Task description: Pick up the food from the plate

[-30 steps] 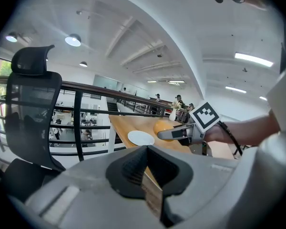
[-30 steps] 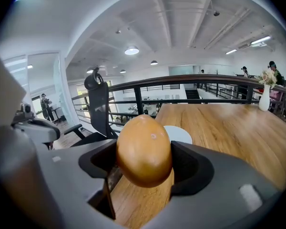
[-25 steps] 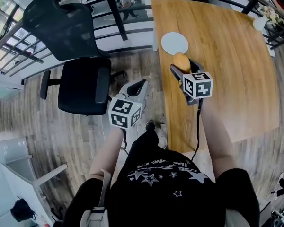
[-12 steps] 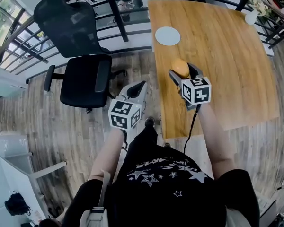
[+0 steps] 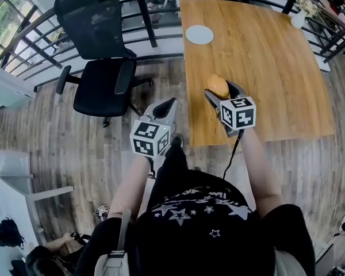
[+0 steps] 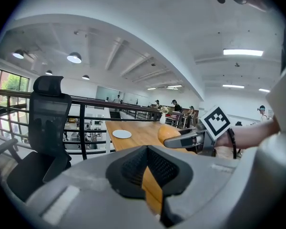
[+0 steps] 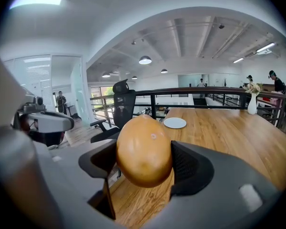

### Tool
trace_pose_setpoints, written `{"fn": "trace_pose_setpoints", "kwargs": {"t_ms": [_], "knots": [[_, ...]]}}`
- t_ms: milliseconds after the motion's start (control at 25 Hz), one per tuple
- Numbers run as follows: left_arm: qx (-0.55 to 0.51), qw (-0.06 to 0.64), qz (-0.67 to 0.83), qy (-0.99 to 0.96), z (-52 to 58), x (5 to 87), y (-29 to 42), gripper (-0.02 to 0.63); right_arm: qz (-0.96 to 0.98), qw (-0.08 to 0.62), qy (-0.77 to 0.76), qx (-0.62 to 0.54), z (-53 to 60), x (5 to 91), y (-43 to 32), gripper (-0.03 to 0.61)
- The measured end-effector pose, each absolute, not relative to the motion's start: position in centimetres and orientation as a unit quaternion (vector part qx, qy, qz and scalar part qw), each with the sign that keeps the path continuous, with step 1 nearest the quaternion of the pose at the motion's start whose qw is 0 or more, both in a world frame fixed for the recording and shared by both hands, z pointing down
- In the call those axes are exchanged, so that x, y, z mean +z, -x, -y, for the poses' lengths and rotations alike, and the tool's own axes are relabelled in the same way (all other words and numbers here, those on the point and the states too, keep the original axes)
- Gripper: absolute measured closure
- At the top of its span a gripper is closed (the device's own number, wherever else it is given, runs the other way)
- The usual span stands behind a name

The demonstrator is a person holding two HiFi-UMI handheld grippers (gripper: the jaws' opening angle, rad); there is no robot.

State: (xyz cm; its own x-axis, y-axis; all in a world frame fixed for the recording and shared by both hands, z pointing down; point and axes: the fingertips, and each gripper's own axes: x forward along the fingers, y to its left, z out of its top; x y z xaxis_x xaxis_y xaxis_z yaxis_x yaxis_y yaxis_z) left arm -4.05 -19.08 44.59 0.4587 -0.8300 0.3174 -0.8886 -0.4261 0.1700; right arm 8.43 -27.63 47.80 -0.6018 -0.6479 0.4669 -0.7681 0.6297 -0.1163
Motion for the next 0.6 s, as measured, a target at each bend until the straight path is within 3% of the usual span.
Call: {"fn": "trace_pose_setpoints", "kwargs": {"t_ms": [600], "knots": [[0.085, 0.166, 0.54, -0.821, 12.1, 43.9, 1.3, 0.614, 0.892, 0.177, -0.379, 0.169, 21.1, 47.2, -11.2, 0.23]]}}
